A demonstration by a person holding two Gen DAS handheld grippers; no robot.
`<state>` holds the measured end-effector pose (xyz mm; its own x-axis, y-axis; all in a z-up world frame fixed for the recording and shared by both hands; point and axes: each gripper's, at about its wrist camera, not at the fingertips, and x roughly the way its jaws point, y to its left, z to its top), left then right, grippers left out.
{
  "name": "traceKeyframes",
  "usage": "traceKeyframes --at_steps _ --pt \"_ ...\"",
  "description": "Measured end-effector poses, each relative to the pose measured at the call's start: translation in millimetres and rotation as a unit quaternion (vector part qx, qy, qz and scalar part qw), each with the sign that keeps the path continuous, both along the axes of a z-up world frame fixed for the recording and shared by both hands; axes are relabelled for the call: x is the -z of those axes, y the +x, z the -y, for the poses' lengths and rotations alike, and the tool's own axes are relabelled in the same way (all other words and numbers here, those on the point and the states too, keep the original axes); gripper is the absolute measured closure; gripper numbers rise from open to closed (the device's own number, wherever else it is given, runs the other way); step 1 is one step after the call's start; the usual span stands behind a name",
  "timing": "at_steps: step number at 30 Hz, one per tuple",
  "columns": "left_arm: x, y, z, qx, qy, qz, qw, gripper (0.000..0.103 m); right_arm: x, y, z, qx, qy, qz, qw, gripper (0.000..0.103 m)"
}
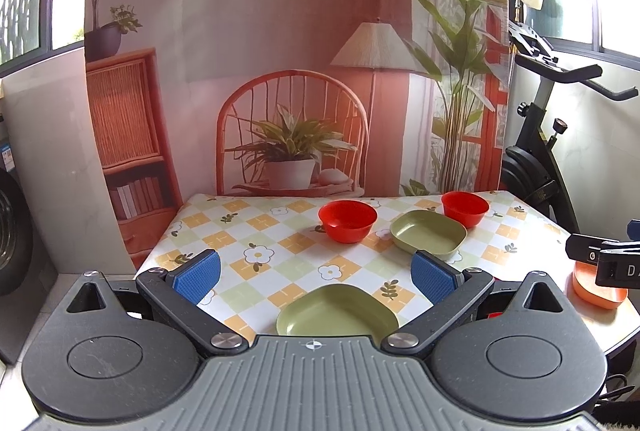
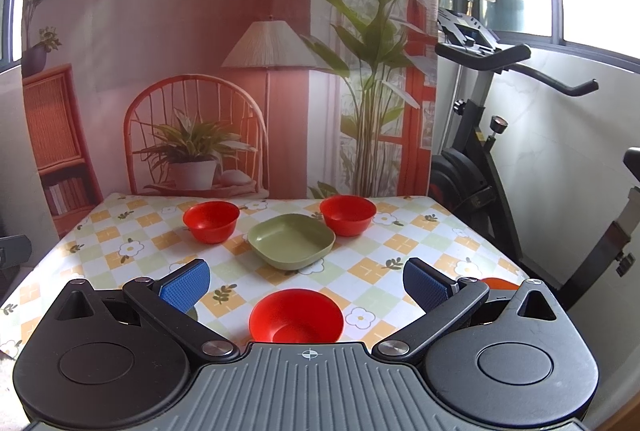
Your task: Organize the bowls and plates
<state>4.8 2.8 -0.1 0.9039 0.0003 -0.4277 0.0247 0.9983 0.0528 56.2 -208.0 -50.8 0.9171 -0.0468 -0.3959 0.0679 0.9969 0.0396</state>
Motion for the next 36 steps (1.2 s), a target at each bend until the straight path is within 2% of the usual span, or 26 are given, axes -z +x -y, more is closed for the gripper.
traceKeyframes --at_steps 2,10,14,21,28,32,35,36 --pt "-3.3 3.6 -1.7 -0.006 0.002 0.004 1.0 0.001 -1.6 1.8 4.1 -0.007 0.001 0.005 1.0 0.0" --pt "-23.7 22.6 -4.3 -0.04 0.056 0.04 0.9968 0.001 -36.3 37.1 8.6 -0.027 0.019 0.036 0.999 0.0" --pt "-37.9 36.9 -13.2 -0.06 0.058 0.053 0.9951 0.001 -50.4 55.2 3.1 -0.036 0.019 0.061 0.997 0.0" --pt "-54.1 67.2 -21.7 -0.063 0.062 0.068 0.9938 0.001 -60.4 100.1 -2.7 -0.048 0.059 0.076 0.994 0.0" --pt "-47.2 102.0 -37.4 -0.057 0.034 0.067 0.9956 0.001 -52.4 142.2 -11.3 -0.053 0.093 0.087 0.99 0.0" --pt "-32.3 117.3 -46.6 -0.057 0.006 0.071 0.9959 0.001 -34.4 165.2 -20.8 -0.06 0.105 0.067 0.99 0.0" --pt "-14.8 128.7 -51.0 -0.064 -0.017 0.053 0.9964 0.002 -14.6 179.7 -31.1 -0.084 0.106 0.034 0.99 0.0" --pt "-7.6 132.1 -52.0 -0.064 -0.019 0.043 0.9968 0.006 -6.2 183.2 -35.1 -0.094 0.106 0.024 0.99 0.0"
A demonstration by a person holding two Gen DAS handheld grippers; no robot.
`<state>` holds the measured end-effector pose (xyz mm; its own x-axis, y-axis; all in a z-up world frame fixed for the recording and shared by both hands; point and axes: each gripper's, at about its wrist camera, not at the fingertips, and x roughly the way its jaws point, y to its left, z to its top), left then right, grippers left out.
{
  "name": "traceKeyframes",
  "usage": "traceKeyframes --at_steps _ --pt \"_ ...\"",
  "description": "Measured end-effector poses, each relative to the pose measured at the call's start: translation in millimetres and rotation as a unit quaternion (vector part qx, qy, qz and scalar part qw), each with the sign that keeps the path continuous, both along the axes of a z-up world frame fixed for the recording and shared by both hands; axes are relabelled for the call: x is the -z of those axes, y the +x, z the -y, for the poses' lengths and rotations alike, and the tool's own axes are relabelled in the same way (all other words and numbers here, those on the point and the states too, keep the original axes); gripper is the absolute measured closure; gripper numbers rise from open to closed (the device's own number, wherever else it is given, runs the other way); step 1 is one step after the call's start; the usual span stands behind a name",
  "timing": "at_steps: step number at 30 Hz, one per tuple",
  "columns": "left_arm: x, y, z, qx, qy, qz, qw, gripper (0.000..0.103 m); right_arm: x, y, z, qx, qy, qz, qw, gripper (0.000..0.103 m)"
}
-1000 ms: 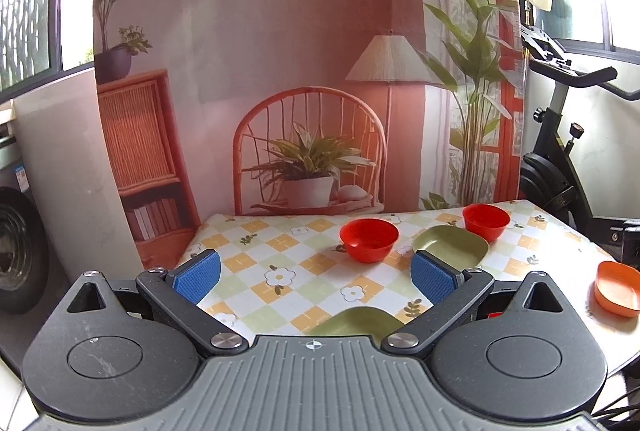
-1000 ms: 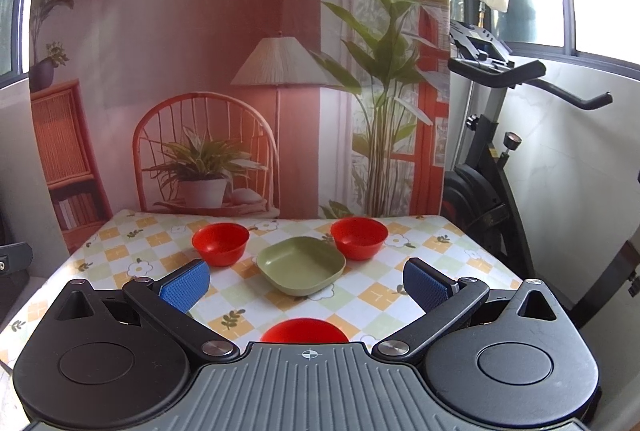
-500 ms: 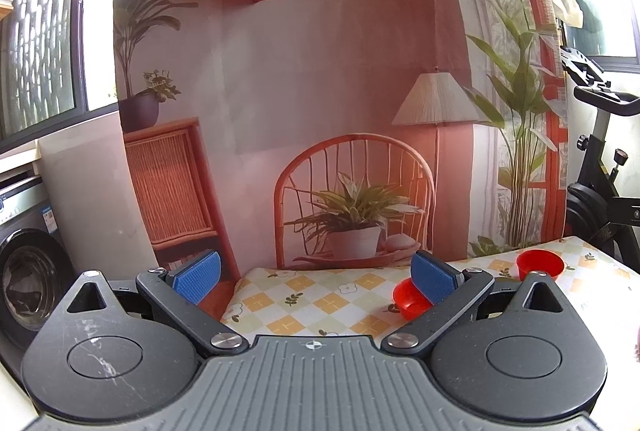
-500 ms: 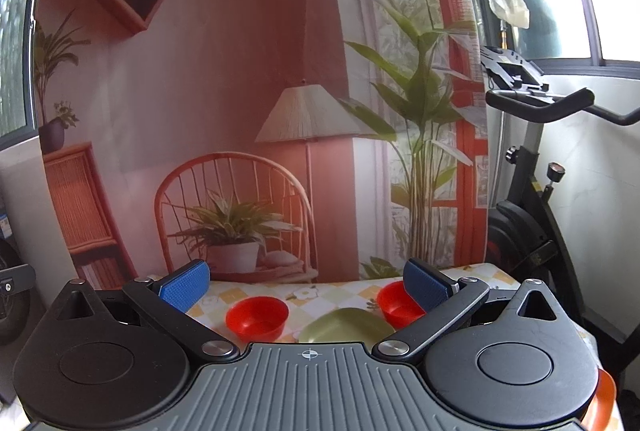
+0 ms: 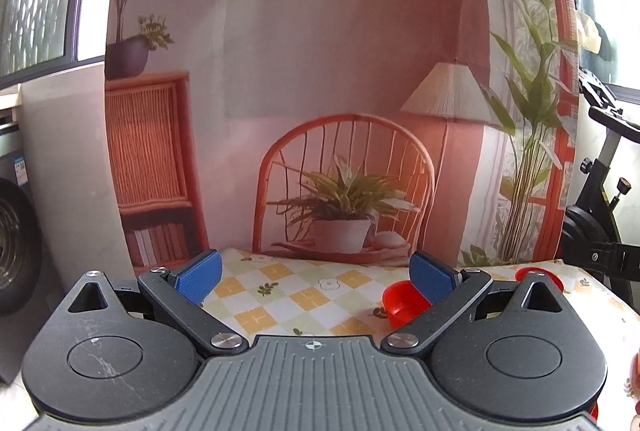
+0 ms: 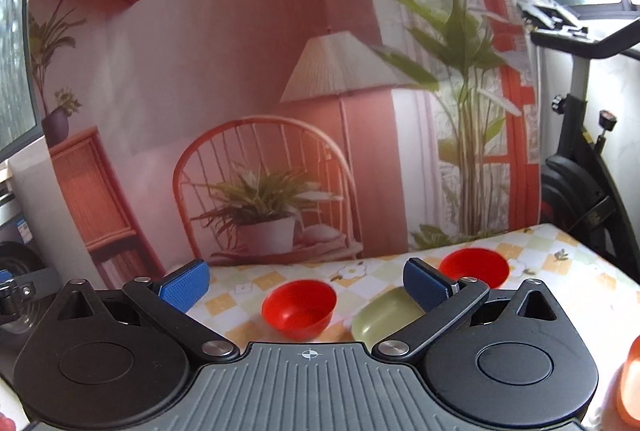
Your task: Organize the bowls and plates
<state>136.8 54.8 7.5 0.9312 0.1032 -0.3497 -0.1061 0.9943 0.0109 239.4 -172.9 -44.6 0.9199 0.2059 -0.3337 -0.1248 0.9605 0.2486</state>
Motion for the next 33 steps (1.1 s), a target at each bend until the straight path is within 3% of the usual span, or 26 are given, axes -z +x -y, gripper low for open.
traceKeyframes --at_steps 6,10,16,21,27,33 --pt "53.9 24.7 2.8 0.003 0.02 -0.077 0.9968 0.024 56.4 15.0 -33.3 -0.031 -0.03 -0.054 0.998 0.003" --pt "84.8 35.2 -3.4 0.006 0.016 -0.127 0.9917 0.033 90.2 19.9 -47.8 -0.048 -0.049 -0.095 0.993 0.024" --pt "120.1 42.3 -5.5 0.018 0.017 -0.176 0.9841 0.051 118.6 19.4 -49.6 -0.081 -0.045 -0.13 0.987 0.032" --pt "139.0 39.8 -2.1 0.027 -0.008 -0.189 0.9816 0.056 137.1 19.8 -50.8 -0.096 -0.049 -0.164 0.981 0.041" --pt "150.0 34.2 4.4 0.03 -0.001 -0.198 0.9798 0.064 150.7 16.7 -55.5 -0.117 -0.058 -0.193 0.972 0.05" --pt "161.0 28.2 4.1 0.044 -0.032 -0.222 0.9736 0.07 157.6 9.8 -60.7 -0.136 -0.057 -0.212 0.966 0.058"
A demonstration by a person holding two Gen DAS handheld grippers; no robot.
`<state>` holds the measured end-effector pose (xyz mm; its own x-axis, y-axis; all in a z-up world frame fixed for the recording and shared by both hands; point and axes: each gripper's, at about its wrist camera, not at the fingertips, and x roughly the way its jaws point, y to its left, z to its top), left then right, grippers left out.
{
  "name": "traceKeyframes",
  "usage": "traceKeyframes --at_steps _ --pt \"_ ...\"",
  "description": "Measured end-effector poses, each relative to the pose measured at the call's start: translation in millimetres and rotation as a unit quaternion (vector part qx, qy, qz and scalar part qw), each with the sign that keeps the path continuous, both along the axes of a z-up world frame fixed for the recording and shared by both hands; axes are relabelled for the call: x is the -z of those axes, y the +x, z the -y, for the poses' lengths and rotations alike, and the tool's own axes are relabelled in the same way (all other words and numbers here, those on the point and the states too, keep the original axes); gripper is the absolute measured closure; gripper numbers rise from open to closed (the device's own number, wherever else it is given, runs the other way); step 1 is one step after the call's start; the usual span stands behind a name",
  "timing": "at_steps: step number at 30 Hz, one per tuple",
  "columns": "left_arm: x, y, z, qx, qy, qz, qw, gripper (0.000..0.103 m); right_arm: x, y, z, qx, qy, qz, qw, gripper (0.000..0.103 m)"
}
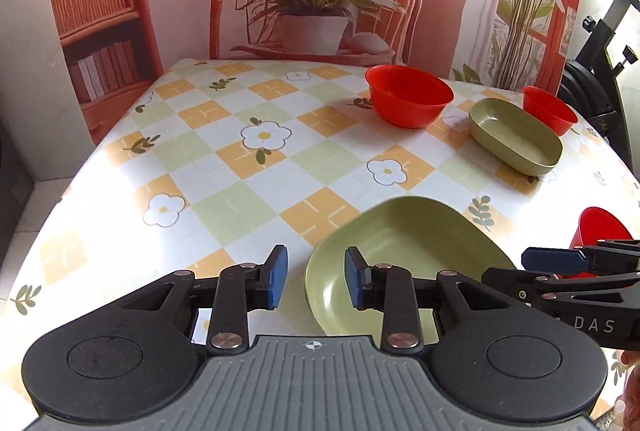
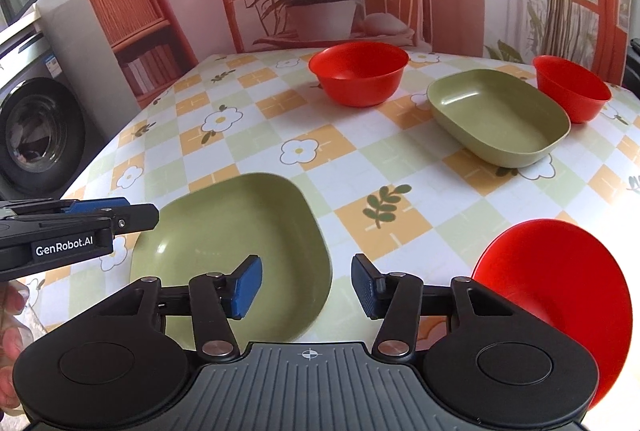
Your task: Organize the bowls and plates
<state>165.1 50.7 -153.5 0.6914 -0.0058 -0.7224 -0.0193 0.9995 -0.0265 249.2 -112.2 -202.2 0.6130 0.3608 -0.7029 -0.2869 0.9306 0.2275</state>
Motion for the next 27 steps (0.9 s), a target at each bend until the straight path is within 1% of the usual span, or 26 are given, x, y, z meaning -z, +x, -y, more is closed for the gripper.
traceKeyframes --at_steps 2,5,6,7,11,14,15,17,20,21,25,27 --pt "2.3 -1.8 1.8 0.007 -0.006 -0.001 1.0 0.07 1.1 -0.7 0.3 0.0 0.001 -0.005 1.0 0.059" --pt "6.1 -3.9 6.1 0.011 0.003 -0.001 0.9999 0.07 2.9 -0.4 3.9 0.005 0.005 -0.011 1.0 0.062" --pt "6.9 -3.7 6.2 0.012 0.004 -0.003 0.9999 0.071 3.9 0.0 4.7 0.008 0.005 -0.015 1.0 0.065" --pt "8.1 -3.7 5.4 0.01 0.002 -0.005 0.9999 0.071 5.4 0.8 5.7 0.01 0.006 -0.018 1.0 0.067" --pt "12.1 -4.4 0.2 -0.005 -0.008 -0.01 0.9999 0.071 11.1 3.3 8.8 0.014 0.017 -0.034 0.999 0.071" --pt "14.4 -4.2 -2.2 -0.013 -0.012 -0.015 0.9997 0.073 13.3 3.7 8.9 0.013 0.021 -0.037 0.999 0.074" --pt "15.0 -3.4 -2.9 -0.014 -0.014 -0.017 0.9997 0.074 13.7 3.5 9.0 0.012 0.022 -0.038 0.999 0.078" --pt "16.2 -2.2 -3.4 -0.016 -0.017 -0.02 0.9995 0.074 14.1 3.7 8.9 0.011 0.022 -0.038 0.999 0.08" --pt "16.8 -0.9 -2.6 -0.01 -0.024 -0.021 0.9994 0.082 15.2 4.9 9.7 0.012 0.025 -0.041 0.999 0.088" --pt "17.1 -1.2 -1.5 -0.007 -0.026 -0.02 0.9994 0.082 15.5 5.5 9.9 0.014 0.026 -0.043 0.999 0.089" --pt "18.2 -0.3 0.0 -0.007 -0.024 -0.019 0.9995 0.082 16.9 5.6 10.7 0.016 0.031 -0.045 0.998 0.091" --pt "18.9 -1.2 -2.4 -0.011 -0.025 -0.019 0.9995 0.086 16.8 5.4 10.6 0.017 0.031 -0.045 0.998 0.091"
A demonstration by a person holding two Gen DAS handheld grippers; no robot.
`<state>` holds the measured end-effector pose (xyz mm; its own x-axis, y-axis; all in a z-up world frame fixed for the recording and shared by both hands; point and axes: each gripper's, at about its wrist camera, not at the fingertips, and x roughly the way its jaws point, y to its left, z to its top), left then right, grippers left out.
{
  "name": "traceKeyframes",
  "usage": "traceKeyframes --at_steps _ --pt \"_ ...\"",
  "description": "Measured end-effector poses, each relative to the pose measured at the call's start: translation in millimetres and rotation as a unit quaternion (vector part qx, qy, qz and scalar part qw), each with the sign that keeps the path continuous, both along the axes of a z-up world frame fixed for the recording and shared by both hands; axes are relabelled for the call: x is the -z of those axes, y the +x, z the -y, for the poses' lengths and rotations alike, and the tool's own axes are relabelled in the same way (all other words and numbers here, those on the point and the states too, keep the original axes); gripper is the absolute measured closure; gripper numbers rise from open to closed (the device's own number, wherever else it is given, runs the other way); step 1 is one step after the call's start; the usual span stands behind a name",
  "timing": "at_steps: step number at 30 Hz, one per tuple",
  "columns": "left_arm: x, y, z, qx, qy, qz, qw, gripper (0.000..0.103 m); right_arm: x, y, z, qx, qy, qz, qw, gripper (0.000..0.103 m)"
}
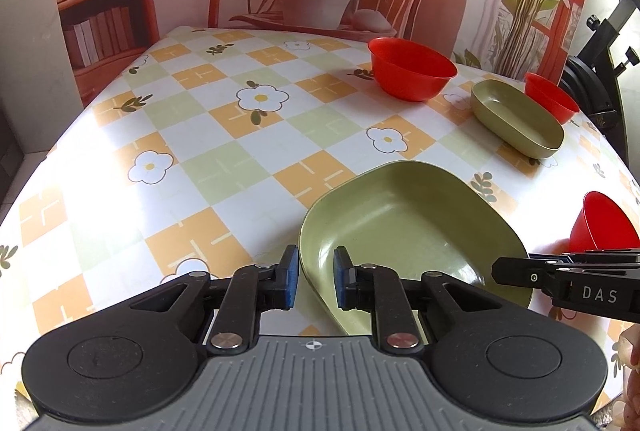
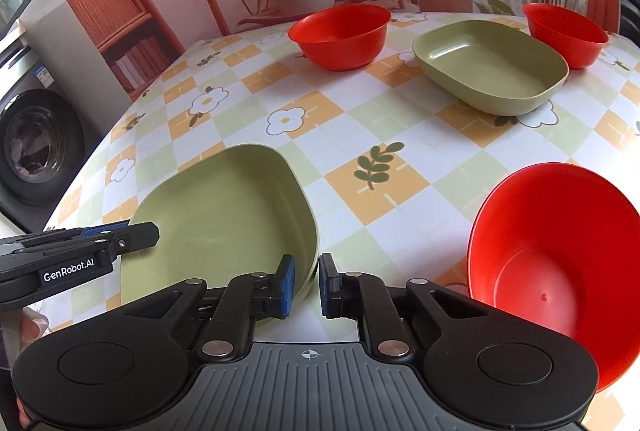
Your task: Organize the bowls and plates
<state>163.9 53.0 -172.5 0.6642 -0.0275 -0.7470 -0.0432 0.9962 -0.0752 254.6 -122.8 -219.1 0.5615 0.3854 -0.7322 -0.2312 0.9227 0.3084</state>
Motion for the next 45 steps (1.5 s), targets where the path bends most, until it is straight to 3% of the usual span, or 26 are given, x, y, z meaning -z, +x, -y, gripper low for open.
traceKeyframes --at_steps 15,23,33,45 --pt "-9.8 0.0 2.2 0.004 -0.001 0.01 0.9999 0.087 -7.2 -1.5 8.2 0.017 0.016 0.018 1.0 0.091" --pt "-35.8 6.1 16.0 0.033 0.008 0.053 0.998 0.087 -31.5 -0.3 31.2 0.058 0.049 0.054 0.996 0.094" --pt "-77.5 30.9 49.6 0.081 0.0 0.099 0.9918 0.087 -65.7 10.0 75.9 0.11 0.081 0.099 0.986 0.094" --pt "-104.3 75.3 111.4 0.129 -0.004 0.119 0.9844 0.087 -101.8 32.6 135.1 0.143 0.051 0.155 0.976 0.094"
